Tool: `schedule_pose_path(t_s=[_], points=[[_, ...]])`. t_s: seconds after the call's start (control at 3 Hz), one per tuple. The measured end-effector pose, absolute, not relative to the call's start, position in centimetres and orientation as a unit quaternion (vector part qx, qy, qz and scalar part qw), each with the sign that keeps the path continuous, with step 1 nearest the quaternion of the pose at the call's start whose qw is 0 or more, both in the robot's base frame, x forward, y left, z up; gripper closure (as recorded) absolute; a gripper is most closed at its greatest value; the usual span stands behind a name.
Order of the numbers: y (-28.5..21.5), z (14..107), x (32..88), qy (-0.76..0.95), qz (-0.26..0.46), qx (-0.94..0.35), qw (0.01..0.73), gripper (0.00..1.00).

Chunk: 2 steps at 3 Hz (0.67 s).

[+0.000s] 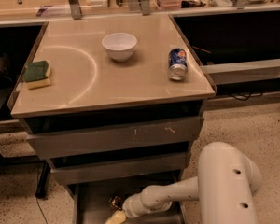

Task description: Pick orange can from bottom drawer and place on counter

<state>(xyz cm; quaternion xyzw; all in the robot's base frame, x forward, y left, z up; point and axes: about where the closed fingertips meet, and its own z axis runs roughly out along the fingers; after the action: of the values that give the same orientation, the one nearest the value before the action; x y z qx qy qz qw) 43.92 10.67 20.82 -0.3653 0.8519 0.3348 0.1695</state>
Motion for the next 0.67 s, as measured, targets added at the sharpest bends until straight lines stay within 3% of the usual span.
schedule_pose_path(t_s=[0.67], points=[[10.9, 18.3, 46.0, 0.85, 0.321, -0.369, 0.193, 0.0]])
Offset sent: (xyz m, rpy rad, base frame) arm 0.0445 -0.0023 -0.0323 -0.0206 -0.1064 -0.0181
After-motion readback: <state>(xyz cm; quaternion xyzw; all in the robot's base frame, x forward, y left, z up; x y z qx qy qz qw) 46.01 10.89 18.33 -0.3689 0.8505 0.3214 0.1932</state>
